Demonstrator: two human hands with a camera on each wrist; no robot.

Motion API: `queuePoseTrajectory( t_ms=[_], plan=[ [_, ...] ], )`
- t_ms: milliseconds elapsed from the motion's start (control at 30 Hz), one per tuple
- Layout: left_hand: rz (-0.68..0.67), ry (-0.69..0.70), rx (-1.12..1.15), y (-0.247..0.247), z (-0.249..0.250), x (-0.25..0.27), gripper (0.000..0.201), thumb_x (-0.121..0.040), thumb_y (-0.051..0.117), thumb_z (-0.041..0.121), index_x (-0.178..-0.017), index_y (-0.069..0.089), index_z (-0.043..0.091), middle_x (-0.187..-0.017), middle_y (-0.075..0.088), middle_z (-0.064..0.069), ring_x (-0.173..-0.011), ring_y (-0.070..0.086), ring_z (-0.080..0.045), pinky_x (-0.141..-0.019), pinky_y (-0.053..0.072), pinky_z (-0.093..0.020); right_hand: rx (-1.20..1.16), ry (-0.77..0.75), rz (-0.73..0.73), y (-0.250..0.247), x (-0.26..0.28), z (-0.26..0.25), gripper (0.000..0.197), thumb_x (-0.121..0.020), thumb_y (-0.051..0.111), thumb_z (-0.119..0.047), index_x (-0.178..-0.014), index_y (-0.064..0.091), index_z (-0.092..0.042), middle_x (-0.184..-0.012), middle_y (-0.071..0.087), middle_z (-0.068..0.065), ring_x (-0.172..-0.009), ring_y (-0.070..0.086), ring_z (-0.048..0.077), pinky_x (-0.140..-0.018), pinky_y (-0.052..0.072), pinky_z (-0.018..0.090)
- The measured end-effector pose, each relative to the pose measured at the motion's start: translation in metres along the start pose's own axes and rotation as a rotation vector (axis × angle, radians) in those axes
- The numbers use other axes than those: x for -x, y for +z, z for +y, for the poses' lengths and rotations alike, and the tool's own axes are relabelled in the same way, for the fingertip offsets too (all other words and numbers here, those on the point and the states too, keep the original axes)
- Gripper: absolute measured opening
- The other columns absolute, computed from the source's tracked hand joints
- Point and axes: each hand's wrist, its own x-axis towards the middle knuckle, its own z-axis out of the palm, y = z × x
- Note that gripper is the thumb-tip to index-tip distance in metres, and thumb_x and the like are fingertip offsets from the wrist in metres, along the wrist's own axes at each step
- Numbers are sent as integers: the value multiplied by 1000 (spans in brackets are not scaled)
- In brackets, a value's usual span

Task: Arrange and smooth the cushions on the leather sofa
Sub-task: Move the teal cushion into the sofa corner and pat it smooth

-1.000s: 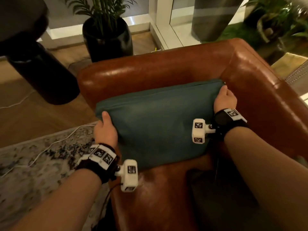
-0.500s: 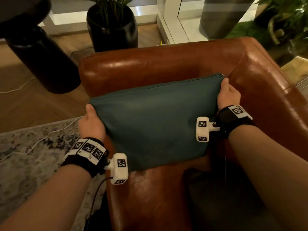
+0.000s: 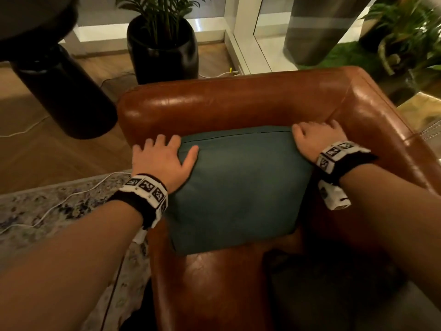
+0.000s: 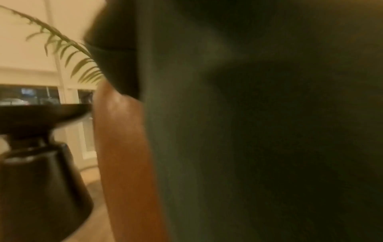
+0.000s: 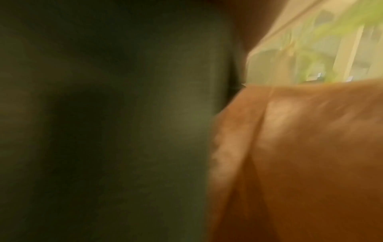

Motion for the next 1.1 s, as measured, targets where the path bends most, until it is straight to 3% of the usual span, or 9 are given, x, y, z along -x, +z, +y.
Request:
queuePoseTrajectory(
  t_ms=[200, 333, 400, 500, 600, 767, 867, 967, 1100],
  plan=[
    [-158, 137, 100, -6, 22, -16, 93, -77, 9, 89, -146, 29, 30, -147, 45, -4, -127, 48, -31, -103, 37, -50, -57, -320, -32, -5, -2, -51, 68, -89, 13, -70, -126, 53, -29, -122, 63, 3, -115, 56, 27, -102, 37, 44],
    [-181, 197, 43, -15, 17, -8, 93, -76, 9, 91, -128, 43, 23, -93, 61, -1, -80, 55, -24, -76, 45, -39, -38, -303, 1, -8, 4, -56, 59, -95, 18, -66, -88, 61, -25, -75, 65, 0, -79, 61, 24, -85, 40, 39],
    [-183, 228, 19, -17, 17, -4, 89, -77, 9, 89, -126, 45, 23, -86, 57, 2, -74, 51, -22, -71, 43, -37, -39, -315, 26, -9, 11, -53, 58, -95, 19, -65, -73, 55, -25, -62, 59, -1, -66, 56, 20, -86, 42, 41],
    [-155, 160, -39, -16, 24, -13, 88, -83, 8, 84, -138, 40, 23, -122, 59, -7, -107, 57, -31, -89, 43, -46, 3, -243, -30, -13, 4, -56, 63, -95, 17, -66, -97, 62, -23, -87, 64, 0, -93, 61, 25, -93, 38, 44],
    [32, 185, 7, -12, 53, -7, 71, -94, 17, 65, -148, 33, 21, -149, 43, -6, -133, 40, -34, -109, 29, -55, -11, -299, 177, -9, 5, -87, 54, -99, 22, -51, -117, 63, -20, -118, 65, 4, -113, 57, 28, -96, 41, 42],
    [30, 252, -6, 16, 41, 20, 66, -94, 21, 59, -151, 31, 27, -150, 44, -6, -135, 41, -35, -112, 24, -57, -86, -468, 252, 35, 49, -112, 54, -98, 26, -44, -139, 51, -20, -141, 54, 2, -134, 45, 22, -114, 26, 45],
    [41, 80, -11, 15, -9, 9, 60, -94, 22, 56, -139, 47, 24, -129, 59, -12, -113, 54, -39, -102, 36, -54, -57, -284, 280, 44, 31, -52, 57, -98, 23, -48, -142, 47, -22, -147, 49, 2, -141, 36, 23, -117, 17, 45],
    [165, -7, -8, 7, -12, 10, 59, -96, 23, 51, -141, 45, 20, -138, 54, -13, -129, 43, -41, -112, 22, -61, -114, -108, 364, 35, 29, -36, 59, -99, 20, -48, -142, 48, -18, -148, 47, 3, -144, 29, 24, -120, 11, 47],
    [276, 301, 113, 20, 62, 51, 64, -95, 37, 43, -154, 29, 19, -159, 29, -7, -148, 20, -35, -120, 7, -54, -157, -396, 513, 51, 77, -115, 56, -96, 32, -34, -144, 44, -9, -151, 43, 9, -144, 31, 25, -118, 18, 50]
  ],
)
